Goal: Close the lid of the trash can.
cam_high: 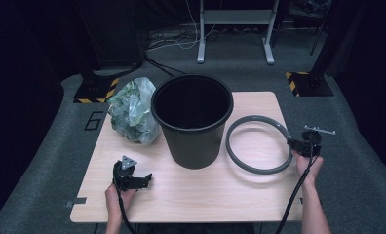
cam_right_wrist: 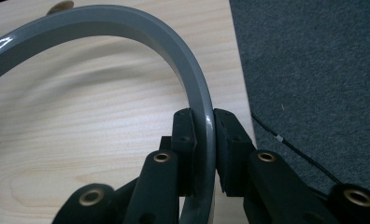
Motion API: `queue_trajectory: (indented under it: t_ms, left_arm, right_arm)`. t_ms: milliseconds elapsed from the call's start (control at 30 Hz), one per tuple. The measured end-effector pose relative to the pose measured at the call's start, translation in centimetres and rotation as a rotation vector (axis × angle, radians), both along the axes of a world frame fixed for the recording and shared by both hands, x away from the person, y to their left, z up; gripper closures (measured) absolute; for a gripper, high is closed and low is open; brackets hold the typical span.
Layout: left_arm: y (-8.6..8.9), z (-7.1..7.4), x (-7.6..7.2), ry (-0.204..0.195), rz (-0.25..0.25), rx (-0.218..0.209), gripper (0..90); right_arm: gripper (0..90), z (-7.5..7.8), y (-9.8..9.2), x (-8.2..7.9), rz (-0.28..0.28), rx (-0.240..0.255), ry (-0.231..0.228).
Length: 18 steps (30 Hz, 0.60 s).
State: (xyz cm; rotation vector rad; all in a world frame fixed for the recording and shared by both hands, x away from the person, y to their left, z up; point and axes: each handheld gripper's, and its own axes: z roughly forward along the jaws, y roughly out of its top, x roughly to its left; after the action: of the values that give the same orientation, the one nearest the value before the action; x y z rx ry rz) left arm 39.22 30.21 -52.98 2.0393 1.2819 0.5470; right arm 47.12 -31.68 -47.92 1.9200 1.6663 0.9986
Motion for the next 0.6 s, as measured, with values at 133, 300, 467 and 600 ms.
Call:
queue_trajectory:
  t_ms: [133,300,467,600]
  left_arm:
    - [0.0,0.0,0.0,-0.002,0.004,-0.005,4.1]
    - [0.0,0.0,0.0,-0.001,0.004,-0.004,4.1]
    - [0.0,0.0,0.0,-0.002,0.004,-0.006,4.1]
    - [0.0,0.0,0.0,-0.001,0.003,-0.004,4.1]
  right_arm:
    - [79.1,0.8,-0.3,-0.2,0.000,0.004,-0.009]
    - [79.1,1.8,-0.6,-0.3,0.006,0.029,-0.018]
    - [79.2,2.9,-0.6,-0.4,0.016,0.023,-0.035]
    - [79.2,3.6,-0.6,-0.4,0.018,0.011,-0.039]
